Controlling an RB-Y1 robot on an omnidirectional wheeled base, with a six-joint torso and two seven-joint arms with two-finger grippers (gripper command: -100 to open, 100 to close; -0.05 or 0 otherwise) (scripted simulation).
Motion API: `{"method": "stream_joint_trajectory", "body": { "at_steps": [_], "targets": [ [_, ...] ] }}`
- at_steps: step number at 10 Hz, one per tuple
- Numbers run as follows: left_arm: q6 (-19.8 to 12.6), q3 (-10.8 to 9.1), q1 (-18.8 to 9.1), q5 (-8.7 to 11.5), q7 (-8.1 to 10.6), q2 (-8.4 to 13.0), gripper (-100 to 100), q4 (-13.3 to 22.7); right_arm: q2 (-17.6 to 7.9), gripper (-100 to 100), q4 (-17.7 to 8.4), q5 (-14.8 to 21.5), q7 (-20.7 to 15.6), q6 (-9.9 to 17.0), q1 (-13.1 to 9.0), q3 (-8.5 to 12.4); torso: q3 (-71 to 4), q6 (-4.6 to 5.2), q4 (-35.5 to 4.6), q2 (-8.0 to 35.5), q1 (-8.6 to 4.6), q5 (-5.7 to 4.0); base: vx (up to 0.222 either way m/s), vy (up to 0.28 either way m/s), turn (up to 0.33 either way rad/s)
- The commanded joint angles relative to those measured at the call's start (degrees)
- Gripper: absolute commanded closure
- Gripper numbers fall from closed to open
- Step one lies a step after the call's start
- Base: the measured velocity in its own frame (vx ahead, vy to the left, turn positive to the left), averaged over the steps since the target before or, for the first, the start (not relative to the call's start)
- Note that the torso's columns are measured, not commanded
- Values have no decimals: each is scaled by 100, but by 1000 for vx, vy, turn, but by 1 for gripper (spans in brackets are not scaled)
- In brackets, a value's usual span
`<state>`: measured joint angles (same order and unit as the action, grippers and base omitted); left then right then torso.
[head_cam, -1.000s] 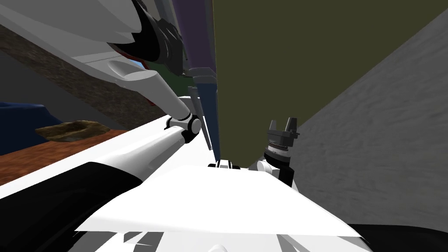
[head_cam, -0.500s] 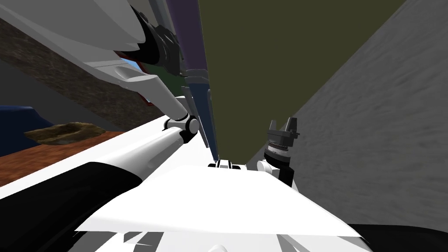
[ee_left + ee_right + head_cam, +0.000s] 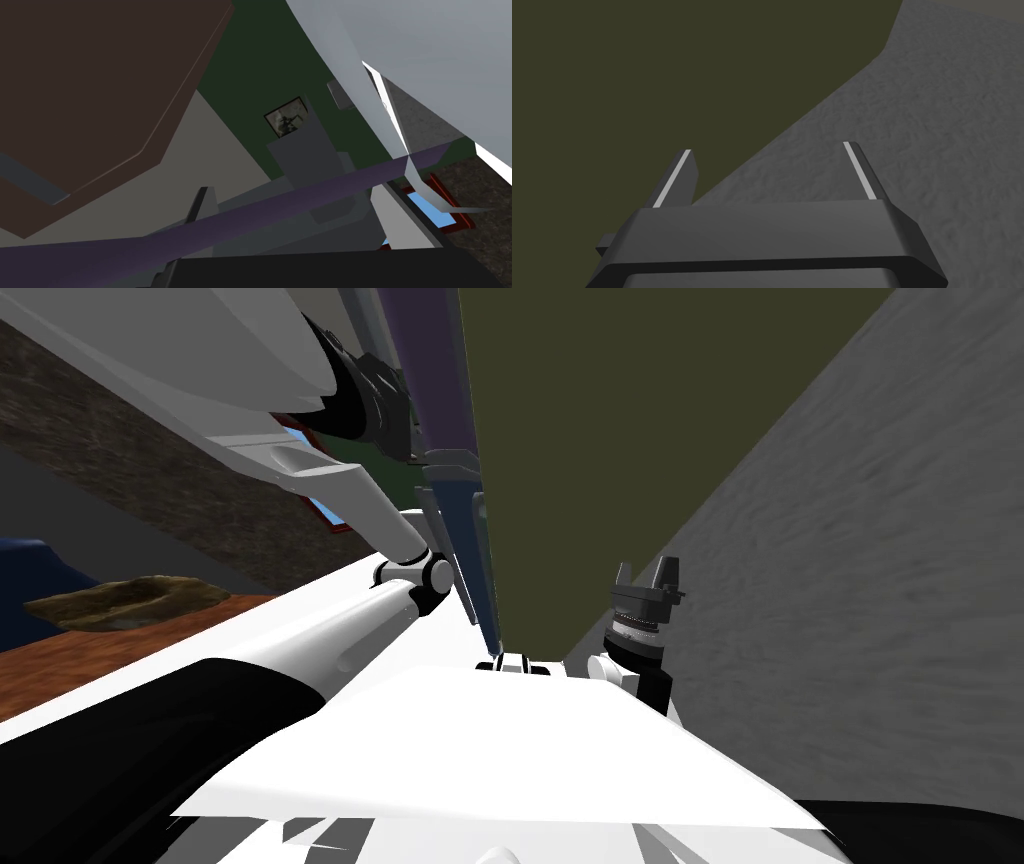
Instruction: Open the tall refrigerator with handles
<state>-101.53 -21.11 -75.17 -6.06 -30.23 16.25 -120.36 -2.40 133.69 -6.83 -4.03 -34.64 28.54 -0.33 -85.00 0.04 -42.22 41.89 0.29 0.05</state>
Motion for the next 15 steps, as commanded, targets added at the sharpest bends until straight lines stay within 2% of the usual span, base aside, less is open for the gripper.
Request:
{"method": "stream_joint_trajectory", "body": {
  "at_steps": [1,2,3,5,6,8,11,13,15],
  "targets": [
    [68,-48,-44,86,7,-13,100,75,-1,0,0,0,0,0,0,0,-12,9,0,-11,-9,-9,42,252,-82],
    [101,-78,-62,170,-3,-37,100,127,-1,0,0,0,0,0,1,1,-22,0,1,-25,-17,-13,25,315,-126],
    [101,-78,-62,170,-3,-37,100,127,-2,0,0,0,0,0,0,1,-32,5,3,-31,-16,-16,-8,244,-98],
    [168,-138,-99,338,-23,-87,100,230,-1,0,0,0,0,0,0,1,-23,0,6,-27,-47,-24,7,302,-153],
    [168,-138,-99,338,-23,-87,100,230,-2,0,0,0,0,0,0,1,-33,12,3,-32,-37,-26,14,304,-113],
    [235,-198,-135,506,-44,-136,100,334,-1,0,0,0,0,0,1,1,-31,1,5,-35,-51,-26,12,315,-171],
    [268,-228,-153,590,-54,-161,100,385,-1,0,0,0,0,0,1,1,-19,0,2,-21,-55,-26,-3,277,-95],
    [335,-288,-189,759,-74,-210,100,489,-1,0,0,0,0,0,1,1,-2,-4,-1,-5,-38,-17,4,309,-133],
    [300,-267,-174,763,-91,-226,100,474,0,0,0,0,0,0,1,1,14,-12,-2,11,-43,-9,-8,192,-88]
  ]
}}
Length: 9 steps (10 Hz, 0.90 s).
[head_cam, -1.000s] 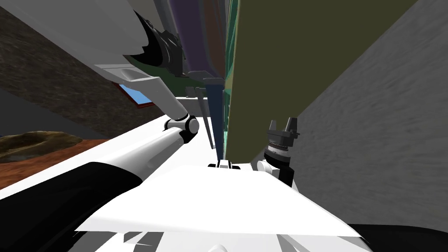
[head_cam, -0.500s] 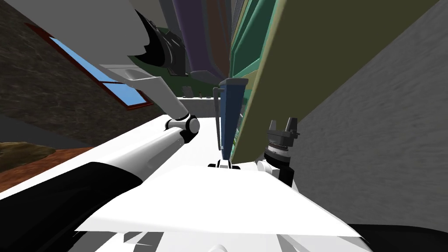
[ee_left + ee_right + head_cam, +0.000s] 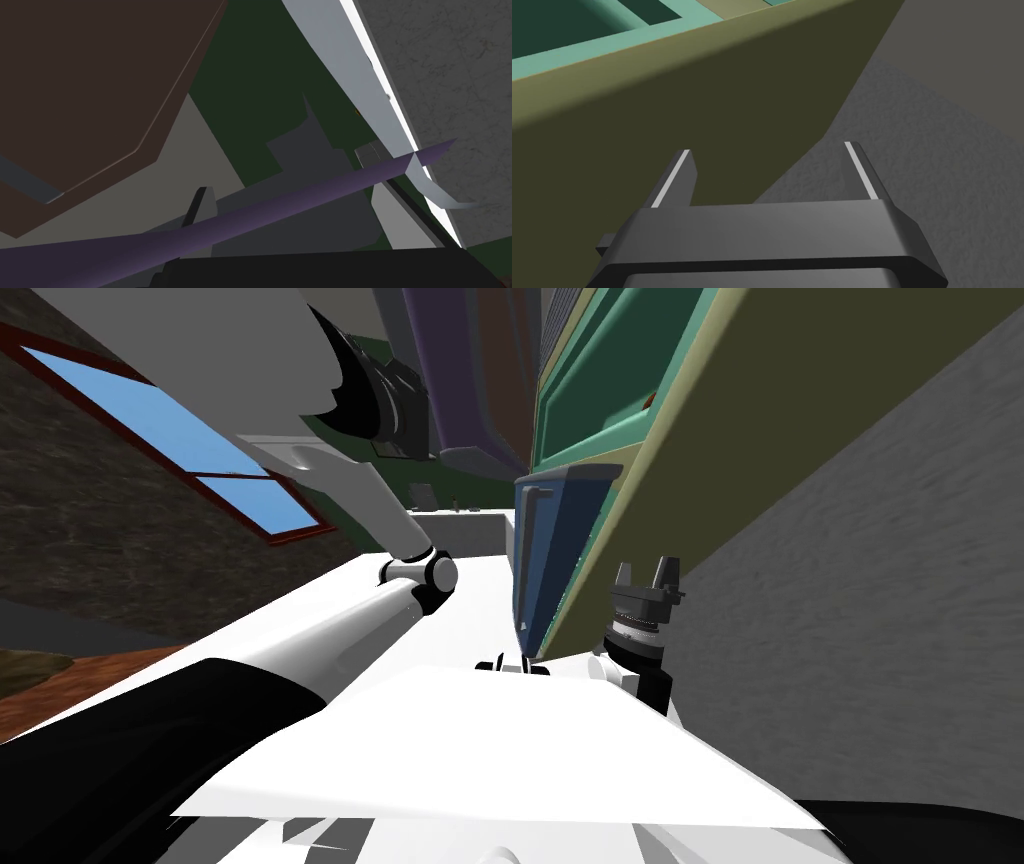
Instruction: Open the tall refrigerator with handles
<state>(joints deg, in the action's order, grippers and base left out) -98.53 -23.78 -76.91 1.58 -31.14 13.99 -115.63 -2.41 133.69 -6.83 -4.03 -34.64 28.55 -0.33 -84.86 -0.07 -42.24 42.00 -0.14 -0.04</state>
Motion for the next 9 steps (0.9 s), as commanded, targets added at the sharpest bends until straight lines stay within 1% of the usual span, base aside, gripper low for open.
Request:
{"method": "stream_joint_trajectory", "body": {
  "at_steps": [1,2,3,4,5,6,7,8,9],
  "targets": [
    [116,-30,-24,76,-32,1,100,114,2,0,0,0,0,0,0,-1,22,-14,10,11,-34,1,29,181,-184],
    [219,-65,-27,130,-63,8,100,230,1,0,0,0,0,0,-1,-1,-5,19,3,-6,-3,-11,37,327,-305],
    [219,-65,-27,130,-63,8,100,230,-1,0,0,0,0,0,-1,0,-39,35,-3,-30,22,-15,7,273,-149],
    [323,-101,-29,185,-94,16,100,345,0,0,0,0,0,0,1,0,-31,14,0,-28,-5,-12,33,292,-179],
    [426,-137,-32,239,-125,23,100,461,-1,0,0,0,0,0,0,0,-36,18,1,-35,-7,-19,46,309,-277],
    [426,-137,-32,239,-125,23,100,461,-1,0,0,0,0,0,0,1,-52,30,2,-48,-26,-31,20,304,-152],
    [529,-172,-34,294,-156,31,100,576,0,0,0,0,0,0,1,0,-46,17,4,-46,-35,-30,23,328,-190],
    [633,-208,-36,348,-186,39,100,692,-1,0,0,0,0,0,1,1,-51,21,2,-49,-28,-31,27,341,-309],
    [633,-208,-36,348,-186,39,100,692,-1,0,0,0,0,0,0,1,-60,34,4,-58,-37,-38,-14,320,-134]
  ]
}}
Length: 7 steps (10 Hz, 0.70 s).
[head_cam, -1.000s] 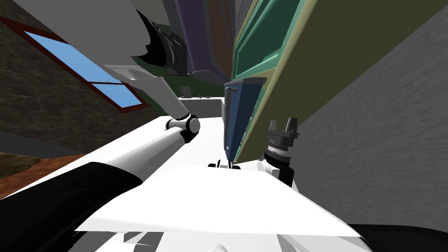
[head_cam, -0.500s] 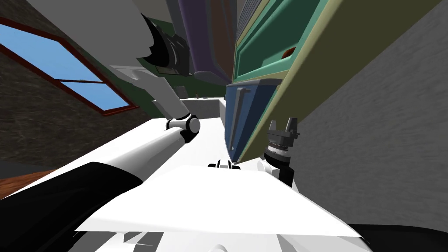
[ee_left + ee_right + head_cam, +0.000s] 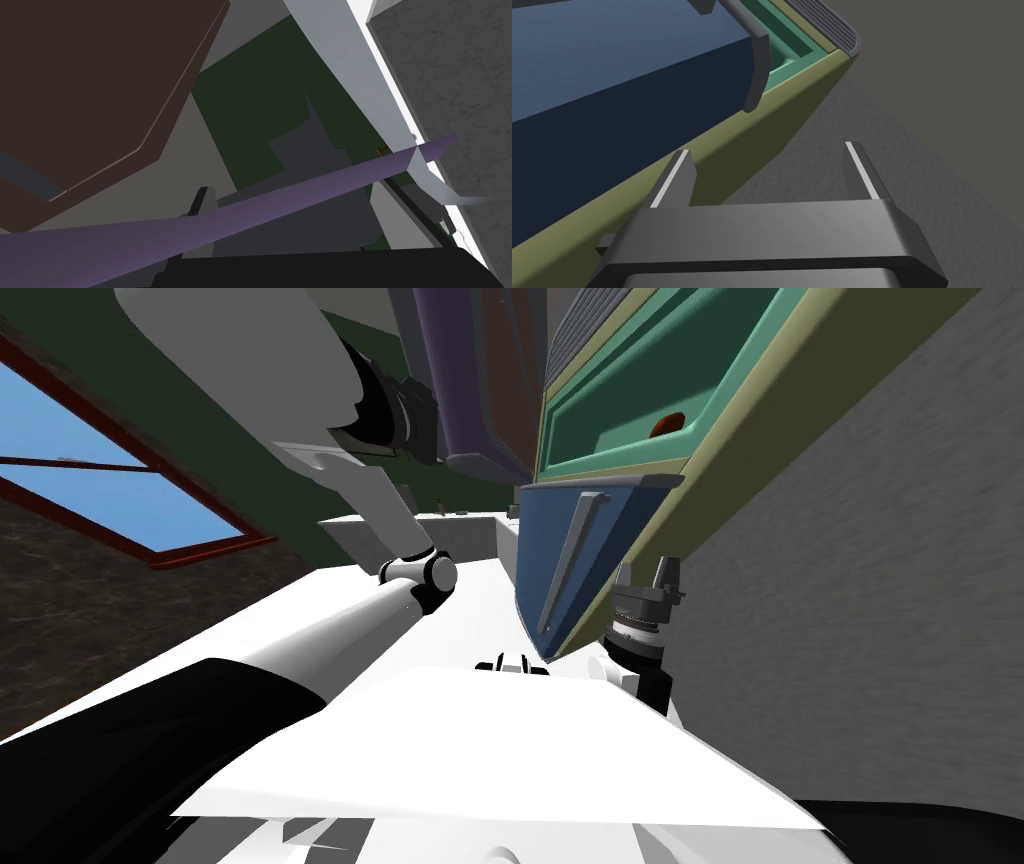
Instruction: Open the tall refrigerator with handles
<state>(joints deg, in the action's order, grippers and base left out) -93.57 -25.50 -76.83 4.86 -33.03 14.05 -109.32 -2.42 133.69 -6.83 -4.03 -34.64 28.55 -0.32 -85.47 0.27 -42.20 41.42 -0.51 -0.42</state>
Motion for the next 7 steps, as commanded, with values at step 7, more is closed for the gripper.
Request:
{"method": "stream_joint_trajectory", "body": {
  "at_steps": [7],
  "targets": [
    [480,-158,-51,251,-129,43,100,495,2,0,1,0,0,0,1,-1,53,-34,-1,47,15,28,-9,280,-179]
  ]
}}
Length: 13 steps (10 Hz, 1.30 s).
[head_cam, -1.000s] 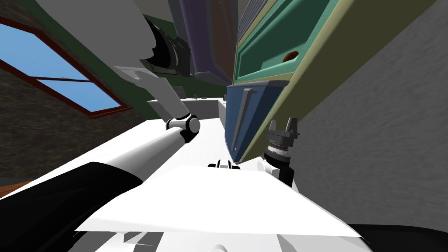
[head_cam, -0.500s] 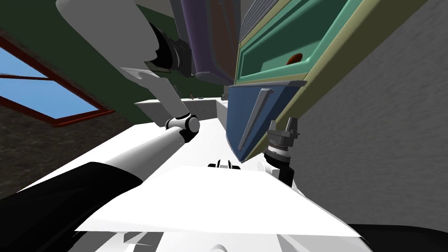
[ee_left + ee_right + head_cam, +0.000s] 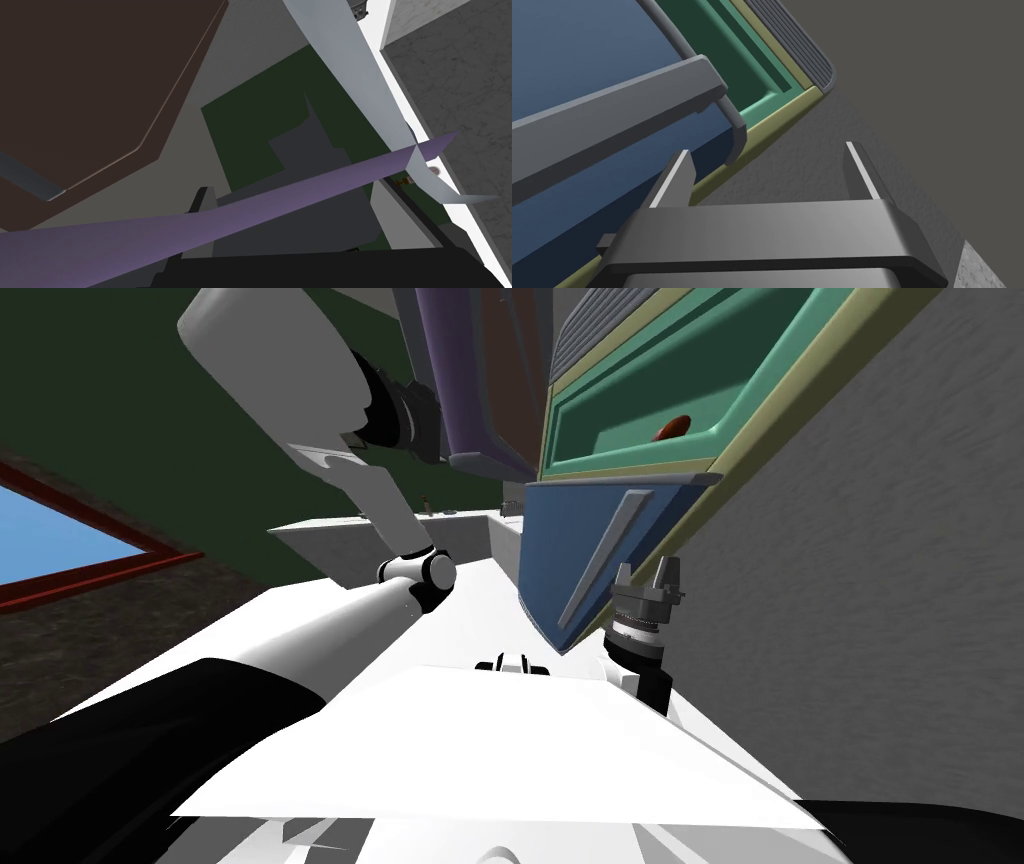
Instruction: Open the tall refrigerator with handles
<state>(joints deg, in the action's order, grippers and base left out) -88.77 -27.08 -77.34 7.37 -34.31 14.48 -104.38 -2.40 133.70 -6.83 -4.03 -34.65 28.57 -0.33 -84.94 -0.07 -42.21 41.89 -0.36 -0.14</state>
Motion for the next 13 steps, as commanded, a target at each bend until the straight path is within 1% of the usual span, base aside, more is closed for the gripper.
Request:
{"method": "stream_joint_trajectory", "body": {
  "at_steps": [1,2,3,4,5,6,7,8,9,10,11,12,13],
  "targets": [
    [284,-113,-39,-46,-101,203,100,286,2,0,0,0,0,0,0,-1,20,-10,8,12,-18,5,-37,193,-309],
    [284,-113,-39,-46,-101,203,100,359,0,0,0,0,0,0,-2,-1,-4,13,-2,4,28,0,-38,219,-449],
    [284,-113,-39,-46,-101,203,100,359,0,0,-1,0,0,1,-1,0,-15,25,-1,-11,21,-3,-21,154,-121],
    [510,-230,-61,-110,-198,411,100,576,1,0,0,0,0,0,1,0,-11,8,-3,-12,2,-6,-87,236,-338],
    [559,-230,-61,-110,-198,411,100,719,0,0,-1,0,0,1,-2,0,-23,20,-8,-10,23,-10,-73,255,-408],
    [757,-347,-83,-174,-295,619,100,953,-1,0,-1,0,0,0,-1,0,-23,20,-15,-19,11,-15,-66,312,-435],
    [833,-347,-83,-174,-295,619,100,1079,-1,0,-1,0,0,1,-1,1,-39,20,-17,-30,17,-20,-70,278,-348],
    [982,-465,-105,-238,-392,827,100,1347,-1,0,0,0,0,0,0,1,-34,7,-16,-34,-7,-22,-60,326,-459],
    [1047,-465,-105,-238,-392,827,100,1439,-2,0,-1,0,0,0,-1,1,-49,19,-17,-45,1,-31,-69,292,-385],
    [1108,-465,-105,-238,-392,827,100,1439,-1,0,0,0,0,0,1,1,-52,12,-9,-55,-19,-31,-48,127,-89],
    [1256,-582,-127,-302,-488,1035,100,1793,1,0,0,0,0,0,2,0,-41,-14,-4,-53,-51,-31,-92,148,-333],
    [1359,-582,-127,-302,-488,1035,100,1799,0,0,0,0,0,0,-1,-1,-50,9,4,-53,-15,-26,-119,195,-297],
    [1382,-582,-127,-302,-488,1035,100,1799,0,0,0,0,0,0,1,0,-52,17,-16,-49,6,-29,-59,125,-122]
  ]
}}
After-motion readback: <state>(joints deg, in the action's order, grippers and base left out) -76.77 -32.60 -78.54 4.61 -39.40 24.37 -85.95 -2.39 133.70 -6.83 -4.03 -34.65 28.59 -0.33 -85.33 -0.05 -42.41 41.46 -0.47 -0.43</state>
